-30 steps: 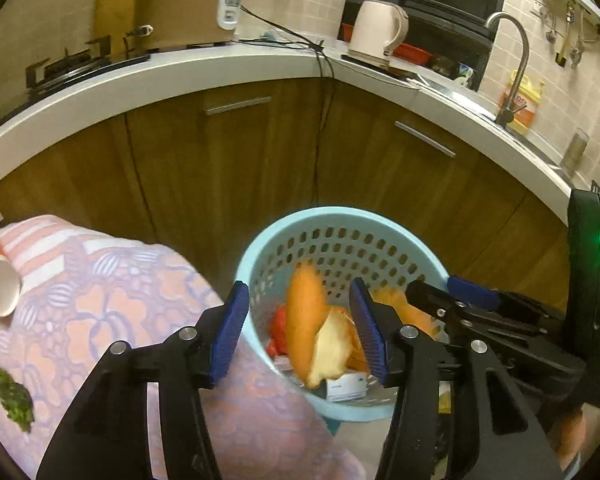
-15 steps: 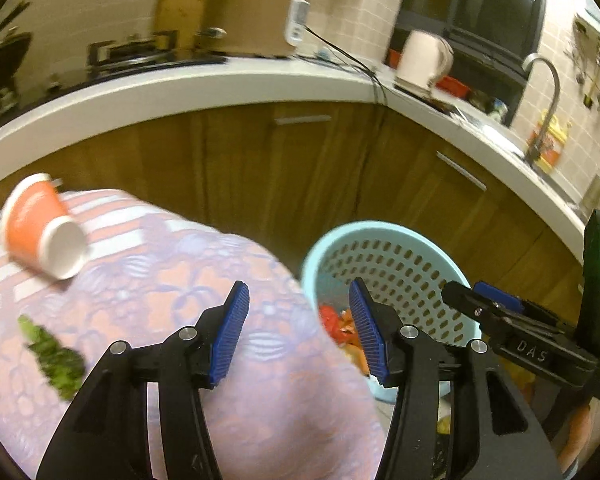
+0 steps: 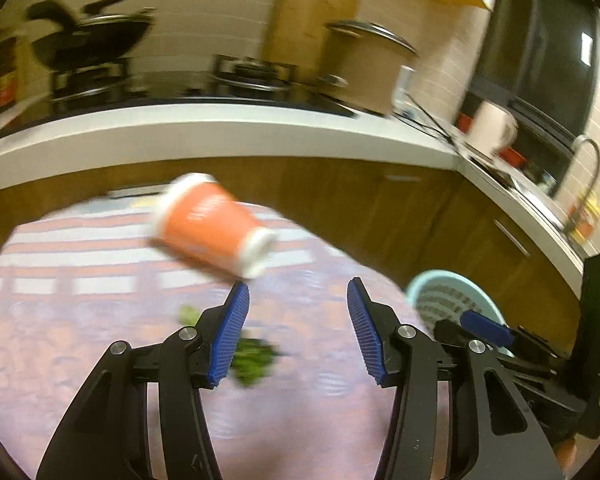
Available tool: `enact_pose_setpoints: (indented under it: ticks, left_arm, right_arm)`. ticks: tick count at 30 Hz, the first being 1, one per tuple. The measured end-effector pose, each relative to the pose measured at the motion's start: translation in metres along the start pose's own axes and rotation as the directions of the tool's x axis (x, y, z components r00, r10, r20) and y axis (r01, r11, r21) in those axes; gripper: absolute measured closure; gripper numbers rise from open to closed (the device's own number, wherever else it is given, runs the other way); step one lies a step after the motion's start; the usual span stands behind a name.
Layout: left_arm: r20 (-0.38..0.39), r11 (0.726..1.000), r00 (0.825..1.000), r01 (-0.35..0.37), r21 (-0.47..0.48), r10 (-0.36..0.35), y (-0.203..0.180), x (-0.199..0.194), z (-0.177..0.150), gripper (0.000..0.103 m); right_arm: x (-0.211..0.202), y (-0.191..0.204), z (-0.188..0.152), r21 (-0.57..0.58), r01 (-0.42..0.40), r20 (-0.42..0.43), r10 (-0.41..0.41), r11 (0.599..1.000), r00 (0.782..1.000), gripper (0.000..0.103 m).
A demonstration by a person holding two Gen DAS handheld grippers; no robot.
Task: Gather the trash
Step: 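Grasp the bok choy stalk with the left gripper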
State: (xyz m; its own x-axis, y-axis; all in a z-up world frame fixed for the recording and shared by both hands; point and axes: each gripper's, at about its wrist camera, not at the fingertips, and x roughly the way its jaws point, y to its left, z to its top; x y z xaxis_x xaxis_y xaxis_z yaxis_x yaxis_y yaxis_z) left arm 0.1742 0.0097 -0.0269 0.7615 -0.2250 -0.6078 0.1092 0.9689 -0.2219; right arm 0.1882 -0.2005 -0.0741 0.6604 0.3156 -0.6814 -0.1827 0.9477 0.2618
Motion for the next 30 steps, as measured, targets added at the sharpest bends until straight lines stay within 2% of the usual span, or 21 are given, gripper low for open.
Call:
enact_pose_setpoints:
  ticks: [1,2,5,7,11,14,18,19,20,21,25,30]
  left_arm:
    - [0.008,1.0,1.0,-0.02,-0.013,0.021,0.01,-0.005,0.0,0.054]
    - [0.014,0.999,0.999,-0.04,-0.026,0.04,0.02,-0.008,0.001,0.054]
    - [0.025,0.991,0.994,-0.103,-0.083,0.105,0.053,-0.016,0.001,0.054]
    - [0.018,0.985,0.991,-0.128,-0.119,0.131,0.073,-0.017,-0.002,0.061]
    - [-0.008,0.98,0.992,-0.123,-0.158,0.124,0.091,-0.011,-0.01,0.062]
    - [-0.023,0.978,0.994,-0.112,-0.174,0.11,0.098,-0.007,-0.014,0.062]
    - [-0.061,0.984,0.997,-0.049,-0.169,0.039,0.088,0.007,-0.018,0.062]
    - [-0.071,0.986,0.997,-0.046,-0.16,0.035,0.082,0.012,-0.02,0.06]
    - [-0.09,0.987,0.995,-0.048,-0.15,0.035,0.074,0.018,-0.022,0.051]
    - [-0.105,0.988,0.994,-0.053,-0.146,0.038,0.067,0.023,-0.025,0.043]
    - [-0.167,0.987,0.984,-0.077,-0.142,0.053,0.043,0.049,-0.03,0.035]
    - [-0.21,0.979,0.968,-0.165,-0.12,0.137,0.029,0.073,-0.034,0.038]
  right_arm:
    - [0.004,0.011,0.0,-0.023,-0.015,-0.007,0.015,1.0,1.0,0.065]
    - [0.007,0.02,0.0,-0.04,-0.025,-0.013,0.024,0.999,1.0,0.067]
    - [0.02,0.053,-0.001,-0.099,-0.07,-0.026,0.068,0.993,0.997,0.07]
    - [0.03,0.068,-0.001,-0.118,-0.104,-0.041,0.1,0.988,0.994,0.07]
    - [0.05,0.088,0.001,-0.145,-0.127,-0.071,0.118,0.981,0.99,0.07]
    - [0.06,0.089,0.0,-0.147,-0.112,-0.088,0.1,0.983,0.991,0.07]
    - [0.059,0.067,0.004,-0.108,-0.059,-0.067,0.052,0.992,0.996,0.07]
    - [0.057,0.061,0.004,-0.101,-0.049,-0.06,0.043,0.994,0.997,0.07]
    - [0.056,0.054,0.006,-0.09,-0.037,-0.053,0.033,0.995,0.998,0.07]
    - [0.055,0.048,0.008,-0.076,-0.03,-0.049,0.026,0.997,0.998,0.07]
    - [0.054,0.03,0.014,-0.049,-0.011,-0.042,0.009,0.999,0.999,0.07]
    - [0.051,0.023,0.022,-0.058,-0.014,-0.03,0.013,0.998,0.999,0.07]
